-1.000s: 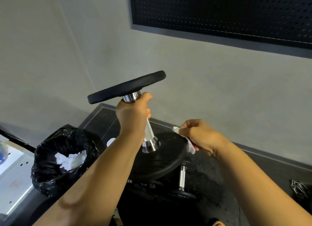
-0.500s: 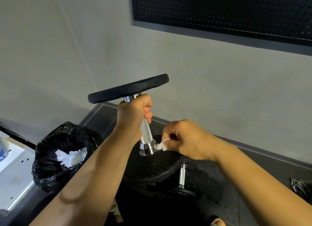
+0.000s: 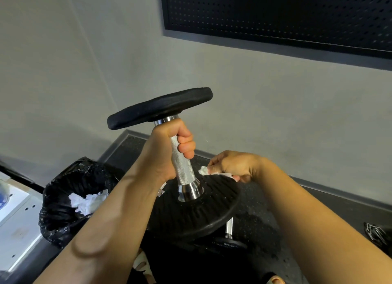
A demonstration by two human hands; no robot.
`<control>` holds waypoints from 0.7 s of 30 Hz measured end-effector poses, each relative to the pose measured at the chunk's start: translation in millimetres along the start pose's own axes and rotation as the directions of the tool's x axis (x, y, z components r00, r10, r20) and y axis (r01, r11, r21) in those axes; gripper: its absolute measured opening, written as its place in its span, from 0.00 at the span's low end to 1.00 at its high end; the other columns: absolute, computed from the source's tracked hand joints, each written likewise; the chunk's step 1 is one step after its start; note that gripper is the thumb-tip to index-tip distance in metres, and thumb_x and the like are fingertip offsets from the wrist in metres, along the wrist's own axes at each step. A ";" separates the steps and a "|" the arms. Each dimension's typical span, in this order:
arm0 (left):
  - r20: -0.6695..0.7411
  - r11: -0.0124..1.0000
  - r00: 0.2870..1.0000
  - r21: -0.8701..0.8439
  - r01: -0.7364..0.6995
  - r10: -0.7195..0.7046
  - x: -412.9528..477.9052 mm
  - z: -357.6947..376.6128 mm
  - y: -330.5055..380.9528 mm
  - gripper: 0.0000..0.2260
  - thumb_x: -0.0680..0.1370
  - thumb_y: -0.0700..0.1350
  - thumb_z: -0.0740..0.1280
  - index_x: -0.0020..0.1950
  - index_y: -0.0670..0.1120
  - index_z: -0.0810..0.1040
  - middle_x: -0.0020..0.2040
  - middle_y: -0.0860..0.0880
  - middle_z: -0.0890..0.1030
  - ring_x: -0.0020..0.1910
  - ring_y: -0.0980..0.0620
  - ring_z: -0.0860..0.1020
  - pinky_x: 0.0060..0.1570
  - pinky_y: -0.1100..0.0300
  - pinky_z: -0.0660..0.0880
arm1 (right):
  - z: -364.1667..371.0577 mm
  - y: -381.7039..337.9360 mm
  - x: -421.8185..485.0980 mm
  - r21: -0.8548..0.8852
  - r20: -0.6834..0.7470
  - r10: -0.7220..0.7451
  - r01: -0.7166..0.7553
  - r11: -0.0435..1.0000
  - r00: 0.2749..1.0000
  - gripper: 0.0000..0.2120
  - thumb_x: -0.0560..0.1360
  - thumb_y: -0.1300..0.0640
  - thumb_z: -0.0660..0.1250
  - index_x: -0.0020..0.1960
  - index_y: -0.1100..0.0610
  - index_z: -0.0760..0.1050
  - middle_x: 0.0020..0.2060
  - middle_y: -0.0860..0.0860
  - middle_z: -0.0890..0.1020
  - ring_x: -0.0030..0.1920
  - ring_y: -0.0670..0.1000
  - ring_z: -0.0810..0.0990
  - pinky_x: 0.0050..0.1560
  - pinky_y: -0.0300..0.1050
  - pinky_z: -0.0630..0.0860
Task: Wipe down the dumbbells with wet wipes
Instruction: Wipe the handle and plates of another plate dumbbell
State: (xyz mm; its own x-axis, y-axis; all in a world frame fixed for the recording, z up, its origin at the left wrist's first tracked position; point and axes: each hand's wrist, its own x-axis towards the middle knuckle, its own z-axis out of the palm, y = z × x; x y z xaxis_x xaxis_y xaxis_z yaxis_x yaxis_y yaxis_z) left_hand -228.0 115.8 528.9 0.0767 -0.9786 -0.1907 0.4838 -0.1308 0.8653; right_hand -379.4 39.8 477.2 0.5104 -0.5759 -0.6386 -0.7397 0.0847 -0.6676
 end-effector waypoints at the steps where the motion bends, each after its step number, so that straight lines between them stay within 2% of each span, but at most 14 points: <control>1: 0.008 1.000 1.000 -0.007 -0.001 0.001 0.7 -0.8 1.0 0.13 0.68 0.35 0.56 0.27 0.48 0.58 0.23 0.53 0.62 0.21 0.57 0.60 0.22 0.66 0.62 | -0.3 -0.9 -3.1 0.051 0.008 0.021 -0.022 0.998 1.000 0.06 0.77 0.58 0.66 0.42 0.56 0.78 0.32 0.55 0.75 0.25 0.48 0.69 0.23 0.40 0.64; 3: -0.035 1.000 0.999 0.001 -0.011 0.011 4.2 -2.2 1.6 0.13 0.70 0.36 0.58 0.27 0.48 0.61 0.25 0.52 0.64 0.22 0.56 0.63 0.22 0.65 0.64 | -0.8 -4.0 -11.4 0.107 -0.015 0.045 -0.043 0.993 0.999 0.05 0.78 0.61 0.63 0.46 0.61 0.78 0.30 0.55 0.73 0.21 0.47 0.69 0.19 0.37 0.63; 5: -0.160 1.000 0.987 0.023 -0.018 0.022 8.0 -0.7 0.3 0.13 0.74 0.39 0.62 0.29 0.47 0.65 0.27 0.50 0.65 0.24 0.55 0.65 0.24 0.64 0.67 | -0.9 -5.7 -20.9 0.067 -0.087 0.069 -0.064 0.996 0.994 0.07 0.77 0.60 0.64 0.50 0.63 0.78 0.26 0.54 0.73 0.17 0.46 0.66 0.16 0.33 0.57; 6: -0.239 0.999 0.971 0.042 -0.016 0.026 9.1 1.4 -0.7 0.12 0.74 0.42 0.65 0.31 0.47 0.67 0.28 0.50 0.66 0.25 0.54 0.67 0.26 0.63 0.69 | -2.3 -4.8 -23.3 0.050 -0.120 0.067 -0.061 0.997 0.991 0.08 0.76 0.58 0.66 0.50 0.63 0.78 0.27 0.56 0.74 0.18 0.48 0.65 0.16 0.34 0.56; 8: -0.404 0.997 0.914 0.072 -0.014 0.042 13.0 5.0 -3.4 0.12 0.73 0.48 0.70 0.36 0.46 0.70 0.28 0.50 0.69 0.25 0.54 0.69 0.28 0.62 0.71 | -6.5 -4.5 -28.1 0.085 -0.186 0.051 -0.035 0.996 0.981 0.11 0.74 0.55 0.69 0.46 0.64 0.78 0.33 0.63 0.77 0.25 0.53 0.66 0.21 0.38 0.58; 10: -0.505 0.996 0.860 0.077 -0.038 0.072 17.9 6.3 -6.8 0.13 0.72 0.50 0.73 0.39 0.45 0.72 0.27 0.50 0.69 0.24 0.54 0.69 0.27 0.62 0.71 | -8.5 -5.6 -35.3 0.116 -0.262 0.019 0.012 0.993 0.965 0.13 0.73 0.55 0.71 0.44 0.66 0.78 0.33 0.66 0.78 0.26 0.55 0.70 0.24 0.39 0.64; 13: -0.549 0.994 0.829 0.093 -0.064 0.105 19.6 2.6 -14.0 0.13 0.74 0.48 0.72 0.37 0.46 0.70 0.25 0.51 0.68 0.23 0.54 0.67 0.23 0.62 0.68 | -6.5 -13.4 -49.6 0.134 -0.281 -0.117 0.160 0.978 0.952 0.09 0.74 0.58 0.70 0.41 0.64 0.76 0.25 0.56 0.78 0.20 0.47 0.73 0.23 0.33 0.70; 14: -0.548 0.991 0.828 0.116 -0.066 0.119 18.7 1.6 -17.2 0.13 0.75 0.48 0.71 0.37 0.46 0.69 0.24 0.51 0.68 0.22 0.54 0.67 0.24 0.62 0.68 | -5.3 -17.7 -53.6 0.082 -0.277 -0.179 0.209 0.974 0.944 0.08 0.75 0.59 0.69 0.40 0.63 0.76 0.23 0.51 0.78 0.21 0.45 0.74 0.27 0.34 0.73; 16: -0.535 0.983 0.830 0.161 -0.084 0.159 15.9 1.7 -22.7 0.14 0.76 0.48 0.71 0.36 0.46 0.68 0.23 0.52 0.68 0.22 0.55 0.67 0.24 0.61 0.68 | -1.9 -24.7 -58.6 -0.149 -0.291 -0.290 0.256 0.955 0.912 0.07 0.75 0.58 0.69 0.41 0.61 0.78 0.26 0.47 0.78 0.28 0.45 0.75 0.36 0.39 0.75; 18: -0.529 0.975 0.826 0.196 -0.104 0.195 13.6 3.2 -24.7 0.15 0.76 0.47 0.71 0.35 0.46 0.68 0.21 0.53 0.68 0.20 0.55 0.67 0.24 0.61 0.68 | 4.3 -29.5 -65.6 -0.310 -0.275 -0.382 0.294 0.904 0.882 0.05 0.74 0.56 0.70 0.42 0.57 0.79 0.32 0.48 0.79 0.31 0.45 0.76 0.36 0.41 0.74; 21: -0.530 0.976 0.827 0.194 -0.097 0.187 13.7 4.3 -19.4 0.16 0.75 0.47 0.71 0.34 0.46 0.67 0.20 0.54 0.67 0.20 0.55 0.66 0.24 0.61 0.67 | 21.2 -29.0 -73.1 -0.463 -0.108 -0.461 0.366 0.807 0.881 0.04 0.74 0.54 0.69 0.41 0.53 0.78 0.34 0.48 0.80 0.34 0.45 0.77 0.39 0.42 0.75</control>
State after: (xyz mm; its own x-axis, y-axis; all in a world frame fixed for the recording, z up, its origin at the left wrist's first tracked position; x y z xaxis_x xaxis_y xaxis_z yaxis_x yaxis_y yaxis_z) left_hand -240.2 104.2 511.4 0.6157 -0.7501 -0.2414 0.2962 -0.0635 0.9530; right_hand -386.0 96.6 535.1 0.7432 -0.6344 -0.2127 -0.6133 -0.5187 -0.5957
